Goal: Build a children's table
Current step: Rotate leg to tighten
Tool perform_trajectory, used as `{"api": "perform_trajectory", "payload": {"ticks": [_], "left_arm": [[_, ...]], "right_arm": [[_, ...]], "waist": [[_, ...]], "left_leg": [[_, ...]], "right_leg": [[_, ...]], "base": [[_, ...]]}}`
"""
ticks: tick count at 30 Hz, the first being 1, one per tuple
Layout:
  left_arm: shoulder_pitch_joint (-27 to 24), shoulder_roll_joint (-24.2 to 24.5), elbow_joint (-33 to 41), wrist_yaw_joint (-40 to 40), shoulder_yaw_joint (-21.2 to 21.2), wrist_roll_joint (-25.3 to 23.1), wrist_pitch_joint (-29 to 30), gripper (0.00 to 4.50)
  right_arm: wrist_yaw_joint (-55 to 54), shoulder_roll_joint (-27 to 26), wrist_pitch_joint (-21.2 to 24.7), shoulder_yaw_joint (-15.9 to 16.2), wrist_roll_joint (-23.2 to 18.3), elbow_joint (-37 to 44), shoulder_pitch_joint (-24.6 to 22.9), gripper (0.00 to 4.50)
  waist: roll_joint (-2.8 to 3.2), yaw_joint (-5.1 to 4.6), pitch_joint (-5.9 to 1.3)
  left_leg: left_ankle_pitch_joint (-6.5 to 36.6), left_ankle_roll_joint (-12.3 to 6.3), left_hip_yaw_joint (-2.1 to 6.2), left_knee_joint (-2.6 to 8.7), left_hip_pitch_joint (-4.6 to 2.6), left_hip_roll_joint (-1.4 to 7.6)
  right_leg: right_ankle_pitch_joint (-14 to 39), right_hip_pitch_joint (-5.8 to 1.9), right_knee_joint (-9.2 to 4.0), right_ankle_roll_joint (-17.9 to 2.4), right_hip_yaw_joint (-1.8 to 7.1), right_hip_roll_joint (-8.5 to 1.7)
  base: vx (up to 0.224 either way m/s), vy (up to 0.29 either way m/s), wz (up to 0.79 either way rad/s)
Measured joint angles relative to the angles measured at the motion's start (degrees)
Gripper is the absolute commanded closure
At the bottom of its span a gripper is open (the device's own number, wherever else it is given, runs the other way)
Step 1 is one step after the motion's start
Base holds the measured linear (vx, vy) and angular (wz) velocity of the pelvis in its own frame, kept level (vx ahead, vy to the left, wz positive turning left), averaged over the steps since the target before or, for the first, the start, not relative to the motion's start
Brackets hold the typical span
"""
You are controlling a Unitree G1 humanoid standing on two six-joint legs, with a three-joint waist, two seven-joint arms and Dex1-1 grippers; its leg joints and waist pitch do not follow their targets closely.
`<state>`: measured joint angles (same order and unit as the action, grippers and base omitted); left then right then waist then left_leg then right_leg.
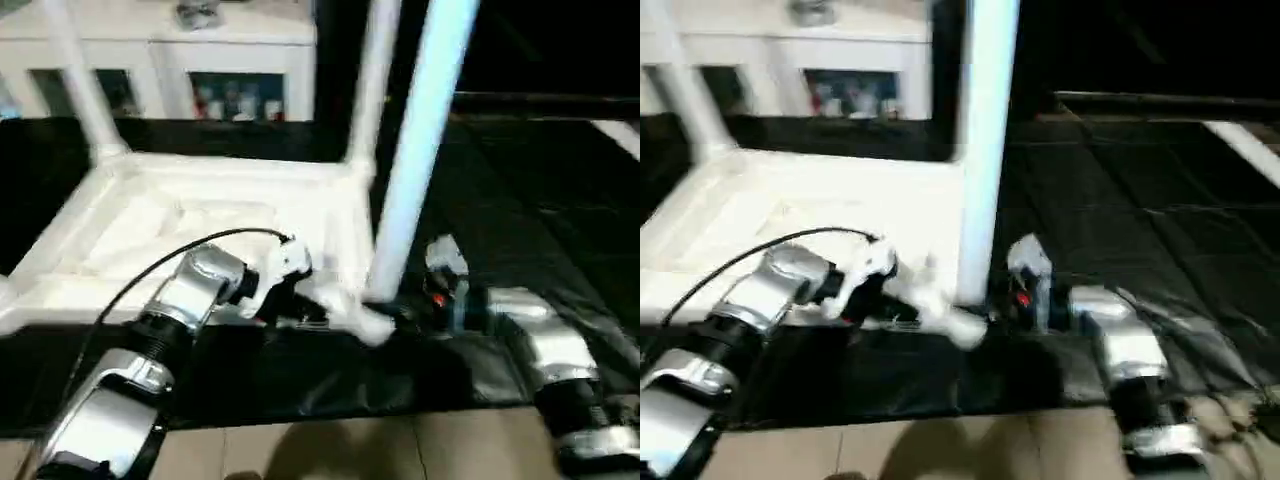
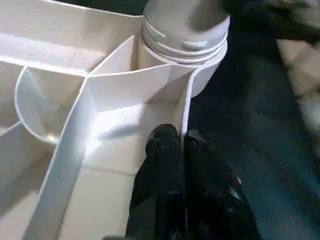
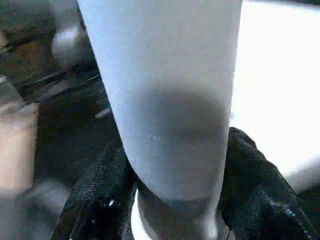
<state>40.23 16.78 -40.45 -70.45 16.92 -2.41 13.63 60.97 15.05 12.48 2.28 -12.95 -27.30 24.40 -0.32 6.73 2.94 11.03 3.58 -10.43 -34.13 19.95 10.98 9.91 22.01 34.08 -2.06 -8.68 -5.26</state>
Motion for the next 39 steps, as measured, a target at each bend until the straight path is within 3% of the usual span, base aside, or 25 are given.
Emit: {"api": "perform_trajectory", "payload": {"ticks": [2,5,7,12,13,15,18,21,24,30,33,39], "left_arm": [[0.68,-2.28,-1.39,5.98,-1.70,-0.25,2.28,4.50],[2.81,-6.84,-4.80,16.43,-4.69,-0.36,5.23,4.50],[3.51,-9.47,-5.96,21.13,-6.02,-0.32,6.22,4.50],[5.09,-12.54,-7.50,28.33,-7.12,-0.31,7.53,4.50],[5.16,-12.62,-7.50,28.82,-7.13,-0.31,7.53,4.50],[5.25,-12.63,-7.49,28.96,-7.12,-0.32,7.53,4.50],[5.33,-12.62,-7.48,28.69,-7.04,-0.74,7.53,4.50],[5.33,-12.33,-7.49,28.21,-6.93,-1.37,6.86,4.50],[5.30,-11.02,-7.48,25.80,-5.87,-1.73,5.12,4.50],[4.13,-7.64,-6.51,19.37,-4.32,-1.53,1.41,4.50],[3.19,-5.69,-5.69,14.96,-3.37,-1.64,-0.95,4.50],[2.30,-1.63,-5.45,4.17,-1.23,-0.96,-6.14,4.50]], "right_arm": [[-9.45,-3.69,-0.79,-2.04,1.39,-2.84,1.75,2.42],[-25.03,-8.88,-2.23,-4.37,3.72,-8.81,6.65,2.43],[-31.65,-10.34,-2.46,-4.99,4.61,-11.00,8.71,2.43],[-42.06,-13.10,-2.77,-5.91,6.87,-14.66,12.54,2.43],[-43.20,-13.83,-3.18,-6.54,6.83,-15.39,12.97,1.79],[-43.68,-14.35,-3.32,-7.02,6.44,-15.82,13.22,1.79],[-43.87,-14.86,-4.31,-7.70,6.37,-16.83,13.39,1.41],[-43.50,-15.30,-5.60,-7.70,6.27,-17.15,13.20,1.35],[-41.06,-14.75,-7.39,-6.87,6.35,-15.58,11.27,0.90],[-28.21,-9.52,-8.22,-3.70,5.61,-10.55,5.86,0.44],[-19.26,-5.39,-8.46,-2.79,3.75,-8.06,3.14,0.05],[-3.72,2.18,-5.77,-1.30,1.14,-4.38,2.31,0.02]], "waist": [[0.00,-1.61,-0.01],[-0.01,-3.29,-0.02],[-0.02,-3.61,-0.03],[-0.02,-3.28,-0.03],[-0.02,-3.25,-0.03],[-0.02,-3.24,-0.03],[0.00,-3.19,-0.03],[-0.01,-3.30,-0.03],[-0.03,-3.28,-0.01],[-0.05,-2.78,0.00],[-0.05,-2.10,0.00],[-0.01,-1.04,0.03]], "left_leg": [[0.00,0.01,0.06,0.00,-0.07,-0.01],[0.00,0.01,0.14,-0.03,-0.06,-0.02],[0.02,-0.01,0.17,0.00,-0.01,-0.05],[0.03,-0.02,0.19,0.26,0.02,-0.12],[0.04,-0.01,0.19,0.32,0.01,-0.11],[0.04,-0.01,0.19,0.39,0.01,-0.12],[0.04,0.00,0.19,0.42,0.00,-0.11],[0.04,0.01,0.19,0.42,0.01,-0.12],[0.04,0.01,0.19,0.48,0.07,-0.12],[0.03,-0.01,0.17,0.58,0.18,-0.11],[0.04,-0.01,0.15,0.57,0.15,-0.11],[0.02,0.00,0.15,0.49,0.10,-0.08]], "right_leg": [[0.00,-0.06,-0.13,0.01,-0.08,0.00],[0.00,-0.04,-0.28,0.01,-0.16,0.00],[0.00,-0.06,-0.41,0.00,-0.17,0.00],[-0.05,-0.02,-0.39,-0.05,-0.13,0.00],[-0.07,-0.01,-0.37,-0.07,-0.13,0.01],[-0.09,0.02,-0.33,-0.10,-0.13,0.02],[-0.10,0.05,-0.26,-0.13,-0.12,0.02],[-0.11,0.07,-0.26,-0.14,-0.12,0.02],[-0.10,0.16,-0.27,-0.13,-0.11,0.03],[-0.17,0.30,-0.27,-0.29,-0.10,0.05],[-0.10,0.30,-0.28,-0.17,-0.09,0.05],[-0.10,0.39,-0.20,-0.16,-0.09,0.05]], "base": [[0.000,0.000,0.00],[0.000,0.000,0.00],[0.000,0.000,0.00],[0.000,0.000,0.00],[0.000,0.000,0.00],[0.000,0.000,0.00],[0.000,0.000,0.00],[0.000,0.000,0.00],[0.000,0.000,0.00],[0.000,0.000,0.00],[0.000,0.000,0.00],[0.000,0.000,0.00]]}}
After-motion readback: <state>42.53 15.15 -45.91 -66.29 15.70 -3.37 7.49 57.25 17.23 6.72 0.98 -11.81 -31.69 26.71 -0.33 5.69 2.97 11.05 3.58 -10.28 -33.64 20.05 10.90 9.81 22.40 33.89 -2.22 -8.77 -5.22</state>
